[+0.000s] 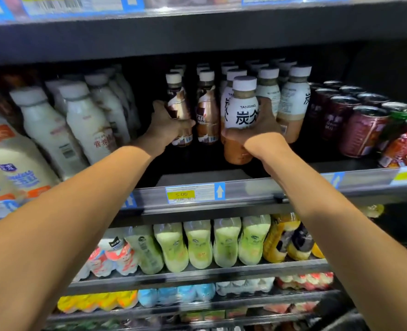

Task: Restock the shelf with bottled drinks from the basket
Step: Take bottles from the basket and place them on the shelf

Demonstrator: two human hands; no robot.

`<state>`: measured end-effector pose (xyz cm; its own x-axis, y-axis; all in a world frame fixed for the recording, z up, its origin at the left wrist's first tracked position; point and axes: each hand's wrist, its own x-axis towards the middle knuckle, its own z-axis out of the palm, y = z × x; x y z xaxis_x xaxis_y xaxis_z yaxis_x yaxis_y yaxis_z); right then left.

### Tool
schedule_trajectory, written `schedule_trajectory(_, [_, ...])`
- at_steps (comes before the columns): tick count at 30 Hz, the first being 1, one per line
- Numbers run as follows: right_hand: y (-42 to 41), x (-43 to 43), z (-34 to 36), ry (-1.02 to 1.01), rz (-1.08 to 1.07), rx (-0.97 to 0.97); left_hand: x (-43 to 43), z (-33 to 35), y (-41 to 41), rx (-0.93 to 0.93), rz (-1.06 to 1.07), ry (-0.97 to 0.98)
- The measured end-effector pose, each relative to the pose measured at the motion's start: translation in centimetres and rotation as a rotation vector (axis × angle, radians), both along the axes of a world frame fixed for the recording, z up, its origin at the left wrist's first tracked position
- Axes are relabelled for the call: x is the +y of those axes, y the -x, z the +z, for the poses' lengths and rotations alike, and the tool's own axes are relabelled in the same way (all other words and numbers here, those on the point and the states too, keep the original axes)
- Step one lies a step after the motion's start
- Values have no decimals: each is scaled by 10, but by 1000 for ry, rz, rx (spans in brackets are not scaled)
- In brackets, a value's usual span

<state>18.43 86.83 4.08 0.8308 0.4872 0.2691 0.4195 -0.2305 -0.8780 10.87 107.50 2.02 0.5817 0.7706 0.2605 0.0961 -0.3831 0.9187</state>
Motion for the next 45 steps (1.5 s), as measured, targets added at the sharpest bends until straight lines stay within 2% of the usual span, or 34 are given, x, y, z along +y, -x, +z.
schedule_trajectory(16, [-3, 6, -3, 71, -22, -26, -8, 1, 0, 74, 40, -91])
schedule_trajectory(25, [-4, 6, -3, 84, -21, -26, -6, -2, 1, 91, 10, -87])
schedule_trajectory(34, [-7, 8, -4, 106, -23, 13, -16, 3, 5, 115, 18, -5])
schedule_trajectory(38, [-4, -1, 3, 249, 33, 14, -35, 24, 22, 309, 49, -8])
schedule_trajectory(40, [0, -11, 12, 294, 27, 6, -52, 37, 39, 409, 39, -63])
schedule_trajectory(41, [5, -18, 18, 379, 6, -25, -62, 42, 48, 442, 16, -122])
schedule_trajectory(43, [12, -37, 26, 589, -35, -184, -81, 53, 65, 474, -56, -286])
schedule_trajectory(45, [29, -64, 32, 752, -76, -448, -105, 61, 80, 489, -127, -405])
